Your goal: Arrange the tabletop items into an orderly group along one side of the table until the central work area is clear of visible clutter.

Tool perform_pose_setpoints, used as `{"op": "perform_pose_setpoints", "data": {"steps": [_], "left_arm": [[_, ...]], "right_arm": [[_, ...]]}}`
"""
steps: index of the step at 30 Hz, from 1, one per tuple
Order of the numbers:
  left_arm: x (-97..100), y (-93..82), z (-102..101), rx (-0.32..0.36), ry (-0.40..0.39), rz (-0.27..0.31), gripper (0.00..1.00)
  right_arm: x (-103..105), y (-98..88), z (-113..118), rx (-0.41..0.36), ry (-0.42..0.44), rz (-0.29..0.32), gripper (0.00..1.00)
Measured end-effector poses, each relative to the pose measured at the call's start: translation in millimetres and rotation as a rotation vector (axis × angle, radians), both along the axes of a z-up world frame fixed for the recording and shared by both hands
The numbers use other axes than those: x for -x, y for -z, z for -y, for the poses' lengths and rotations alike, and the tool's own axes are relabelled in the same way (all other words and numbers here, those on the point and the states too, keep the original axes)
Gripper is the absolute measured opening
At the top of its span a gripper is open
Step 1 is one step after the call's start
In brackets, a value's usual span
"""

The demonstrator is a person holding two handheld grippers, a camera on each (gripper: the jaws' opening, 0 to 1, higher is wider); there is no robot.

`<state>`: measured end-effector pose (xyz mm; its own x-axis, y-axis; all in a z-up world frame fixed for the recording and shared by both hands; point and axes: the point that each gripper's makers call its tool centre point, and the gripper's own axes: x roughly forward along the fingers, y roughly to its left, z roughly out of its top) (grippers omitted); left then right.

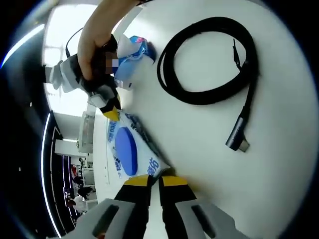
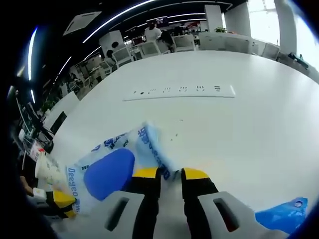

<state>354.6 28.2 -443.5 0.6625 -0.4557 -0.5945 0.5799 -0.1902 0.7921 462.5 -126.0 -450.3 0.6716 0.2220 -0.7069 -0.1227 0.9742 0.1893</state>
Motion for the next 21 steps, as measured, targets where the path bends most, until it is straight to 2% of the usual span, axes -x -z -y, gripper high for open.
{"op": "perform_pose_setpoints", "data": {"steps": [13, 17, 21], "left_arm": [[-0.4, -0.2, 1.3, -0.025, 0.010, 0.015, 0.04], [-1.5, -1.9, 0.7, -0.043, 0.013, 0.032, 0.03], [-1.1, -4.6, 1.2, -0.028, 0.007, 0.024, 0.03]], "right_arm": [[3.5, 3.2, -4.6, 0.032, -0.028, 0.005, 0.04], [4.5, -1.0, -5.1, 0.054, -0.043, 0.014, 0.03], [7.4, -5.6, -4.3, 0.065, -0.052, 0.021, 0.02]]}}
